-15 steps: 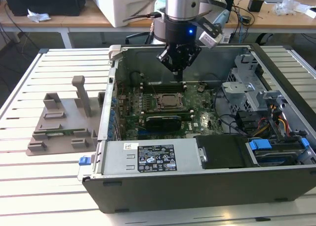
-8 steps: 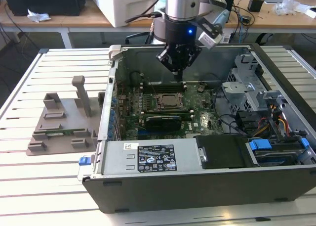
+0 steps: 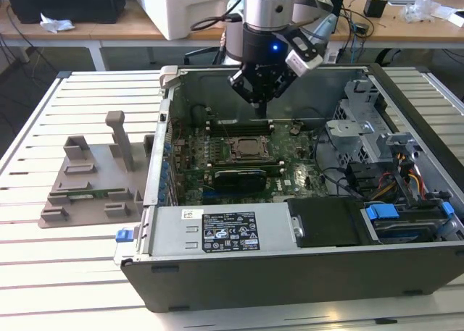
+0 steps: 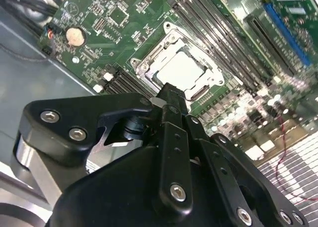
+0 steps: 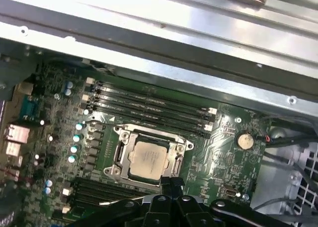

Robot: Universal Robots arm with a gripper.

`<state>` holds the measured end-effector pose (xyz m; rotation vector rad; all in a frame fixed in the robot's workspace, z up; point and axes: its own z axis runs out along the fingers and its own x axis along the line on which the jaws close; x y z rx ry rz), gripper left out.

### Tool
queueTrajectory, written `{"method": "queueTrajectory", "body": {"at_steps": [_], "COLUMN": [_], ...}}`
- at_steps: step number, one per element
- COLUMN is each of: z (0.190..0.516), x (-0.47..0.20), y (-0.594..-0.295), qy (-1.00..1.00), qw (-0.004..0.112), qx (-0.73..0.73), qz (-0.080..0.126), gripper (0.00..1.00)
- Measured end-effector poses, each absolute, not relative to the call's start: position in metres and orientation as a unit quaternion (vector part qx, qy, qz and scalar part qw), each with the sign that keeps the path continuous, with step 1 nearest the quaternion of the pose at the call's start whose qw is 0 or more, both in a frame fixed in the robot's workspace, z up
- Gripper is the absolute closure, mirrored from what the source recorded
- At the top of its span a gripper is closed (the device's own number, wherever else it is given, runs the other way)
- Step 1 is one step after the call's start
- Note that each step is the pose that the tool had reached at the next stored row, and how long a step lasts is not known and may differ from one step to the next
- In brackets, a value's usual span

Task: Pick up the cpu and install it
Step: 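Install the first cpu locking lever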

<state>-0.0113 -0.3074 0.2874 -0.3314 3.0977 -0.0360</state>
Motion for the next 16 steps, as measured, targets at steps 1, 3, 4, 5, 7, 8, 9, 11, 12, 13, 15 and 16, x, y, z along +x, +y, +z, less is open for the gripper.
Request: {"method": "queueTrajectory", "body": {"at_steps": [1, 3, 4, 5, 7, 8, 9, 11, 12, 13, 15, 16], "z": [0.287, 0.287, 0.287, 0.287, 0.286, 0.286, 0.286, 0.286, 0.286, 0.285, 0.284, 0.284], "x": [-0.011, -0.011, -0.011, -0.011, -0.011, -0.012, -0.014, -0.030, -0.037, -0.042, -0.052, -0.059], "y": [-0.307, -0.307, -0.307, -0.307, -0.307, -0.307, -0.307, -0.307, -0.307, -0.307, -0.307, -0.307], "qy": [0.995, 0.997, 0.998, 0.998, 0.998, 0.998, 0.998, 0.998, 0.998, 0.998, 0.998, 0.998], "qw": [0.013, 0.013, 0.005, -0.002, -0.007, -0.007, -0.007, -0.007, -0.007, -0.007, -0.007, -0.007], "qx": [-0.099, -0.077, -0.066, -0.061, -0.055, -0.055, -0.055, -0.055, -0.055, -0.055, -0.055, -0.055], "qz": [-0.012, -0.013, -0.015, -0.016, -0.017, -0.017, -0.016, -0.013, -0.012, -0.011, -0.009, -0.008], "gripper": [0.89, 0.89, 0.89, 0.89, 0.89, 0.89, 0.89, 0.89, 0.89, 0.89, 0.89, 0.89]}}
